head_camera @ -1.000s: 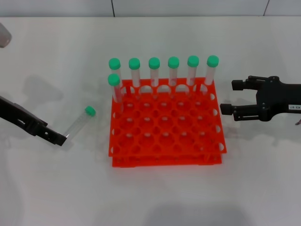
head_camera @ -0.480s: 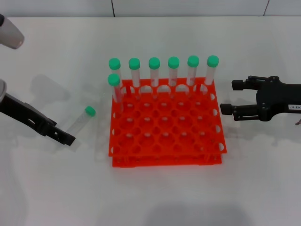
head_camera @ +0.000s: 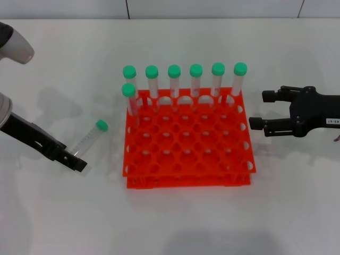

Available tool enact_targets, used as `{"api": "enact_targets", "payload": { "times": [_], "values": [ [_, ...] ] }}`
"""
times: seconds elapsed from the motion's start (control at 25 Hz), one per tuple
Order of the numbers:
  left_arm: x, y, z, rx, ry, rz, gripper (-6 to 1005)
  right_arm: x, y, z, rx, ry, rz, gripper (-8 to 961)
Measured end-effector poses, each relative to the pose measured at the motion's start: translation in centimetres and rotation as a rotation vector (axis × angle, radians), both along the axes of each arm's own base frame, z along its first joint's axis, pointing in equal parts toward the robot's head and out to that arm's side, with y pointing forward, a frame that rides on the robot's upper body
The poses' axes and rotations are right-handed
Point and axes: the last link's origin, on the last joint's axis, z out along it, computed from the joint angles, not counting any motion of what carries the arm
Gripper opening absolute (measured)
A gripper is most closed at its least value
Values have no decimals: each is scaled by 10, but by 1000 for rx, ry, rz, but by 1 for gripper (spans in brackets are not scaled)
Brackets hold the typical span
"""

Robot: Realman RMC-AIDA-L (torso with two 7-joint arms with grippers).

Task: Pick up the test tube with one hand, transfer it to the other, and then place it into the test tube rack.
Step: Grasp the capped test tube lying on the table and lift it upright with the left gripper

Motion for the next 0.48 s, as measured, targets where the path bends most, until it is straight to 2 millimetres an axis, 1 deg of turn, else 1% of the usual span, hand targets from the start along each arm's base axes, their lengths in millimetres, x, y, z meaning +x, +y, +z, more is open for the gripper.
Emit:
{"api": "enact_targets", "payload": {
  "times": [0.48],
  "values": [
    [1, 1, 1, 2, 4, -5, 828, 1, 0, 0, 3, -1, -3, 853]
  ]
}}
